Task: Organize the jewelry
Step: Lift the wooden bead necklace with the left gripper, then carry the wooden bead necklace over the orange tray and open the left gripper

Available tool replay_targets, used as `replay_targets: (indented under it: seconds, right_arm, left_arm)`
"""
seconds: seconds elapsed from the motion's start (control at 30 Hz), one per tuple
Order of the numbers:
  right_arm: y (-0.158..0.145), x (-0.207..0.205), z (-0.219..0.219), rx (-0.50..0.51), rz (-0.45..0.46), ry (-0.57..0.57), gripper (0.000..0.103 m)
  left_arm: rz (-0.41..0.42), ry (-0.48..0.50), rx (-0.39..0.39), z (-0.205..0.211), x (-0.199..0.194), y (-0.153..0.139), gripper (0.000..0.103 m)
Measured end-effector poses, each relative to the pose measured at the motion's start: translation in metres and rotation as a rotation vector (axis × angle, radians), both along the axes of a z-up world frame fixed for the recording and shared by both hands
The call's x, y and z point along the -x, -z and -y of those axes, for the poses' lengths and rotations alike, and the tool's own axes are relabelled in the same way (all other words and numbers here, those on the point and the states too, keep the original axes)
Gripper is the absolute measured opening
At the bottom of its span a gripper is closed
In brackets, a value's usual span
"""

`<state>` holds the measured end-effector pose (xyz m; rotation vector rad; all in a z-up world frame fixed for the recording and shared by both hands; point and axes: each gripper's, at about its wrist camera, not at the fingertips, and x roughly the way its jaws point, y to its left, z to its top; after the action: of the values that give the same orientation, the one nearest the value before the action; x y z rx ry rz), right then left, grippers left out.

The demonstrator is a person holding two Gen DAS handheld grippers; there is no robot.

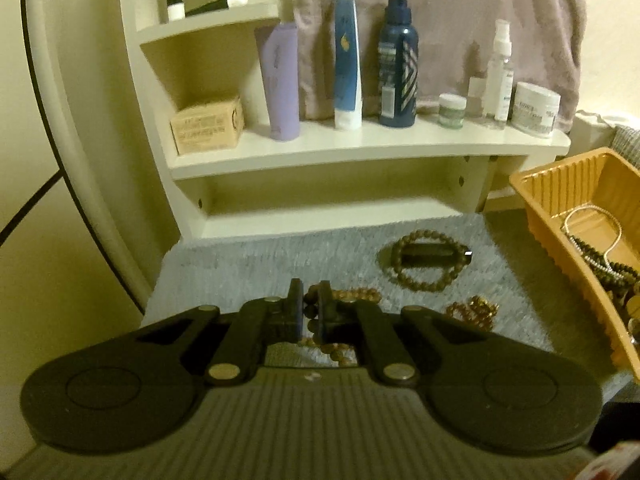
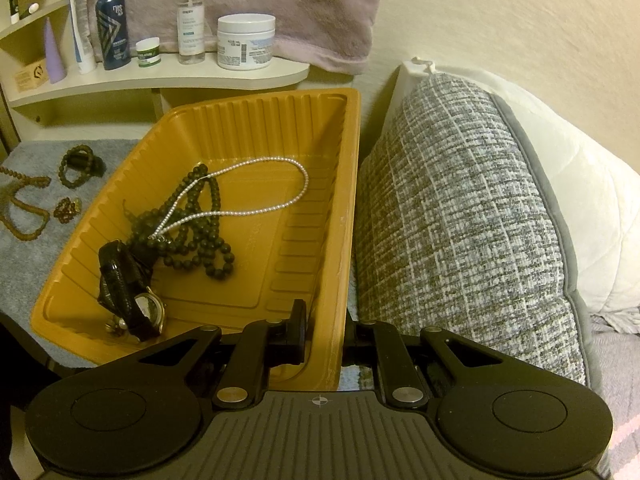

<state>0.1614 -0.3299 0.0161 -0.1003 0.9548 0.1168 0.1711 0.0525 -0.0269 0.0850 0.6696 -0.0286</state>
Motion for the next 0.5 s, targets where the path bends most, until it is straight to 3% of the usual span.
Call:
replay_targets:
  seconds: [0.5]
  right_arm:
    - [-0.002,0.001,-0.001,0.005,0.002,-0.007,0.014]
  left_arm:
    - [0.106,0.110,0.074,0.013,0.003,-0.055,0.005]
